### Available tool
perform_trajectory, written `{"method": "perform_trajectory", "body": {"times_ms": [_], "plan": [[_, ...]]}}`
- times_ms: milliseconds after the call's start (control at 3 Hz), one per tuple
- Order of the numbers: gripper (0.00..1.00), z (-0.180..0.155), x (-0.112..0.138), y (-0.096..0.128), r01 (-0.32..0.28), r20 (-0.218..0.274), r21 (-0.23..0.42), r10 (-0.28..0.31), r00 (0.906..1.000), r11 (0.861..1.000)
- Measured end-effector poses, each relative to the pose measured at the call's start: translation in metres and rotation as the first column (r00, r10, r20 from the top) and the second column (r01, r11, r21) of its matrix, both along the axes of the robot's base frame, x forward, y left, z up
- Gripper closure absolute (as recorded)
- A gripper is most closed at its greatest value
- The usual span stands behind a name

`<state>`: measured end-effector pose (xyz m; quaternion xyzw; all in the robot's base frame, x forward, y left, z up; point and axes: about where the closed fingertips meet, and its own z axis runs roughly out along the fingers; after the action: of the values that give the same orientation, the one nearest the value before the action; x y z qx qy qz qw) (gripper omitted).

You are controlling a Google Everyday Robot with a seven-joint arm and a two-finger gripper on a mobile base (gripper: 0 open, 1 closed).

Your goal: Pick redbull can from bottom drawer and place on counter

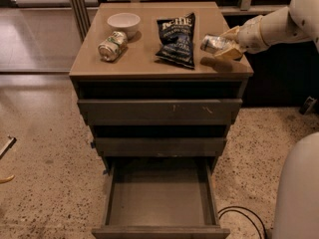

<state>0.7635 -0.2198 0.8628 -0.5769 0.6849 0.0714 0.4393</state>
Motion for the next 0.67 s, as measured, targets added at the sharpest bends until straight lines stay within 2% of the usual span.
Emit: {"method": "perform_trajectory", "body": {"times_ms": [333,667], "plan": [[0.12,-0.0043,0.0012,-0.0001,-0.009,-0.020,-0.009,0.009,0.9998,1.000],[0.00,-0.0078,0.0022,-0.0001,-0.020,-0.032,-0.010,0.020,0.9993,1.000]]}}
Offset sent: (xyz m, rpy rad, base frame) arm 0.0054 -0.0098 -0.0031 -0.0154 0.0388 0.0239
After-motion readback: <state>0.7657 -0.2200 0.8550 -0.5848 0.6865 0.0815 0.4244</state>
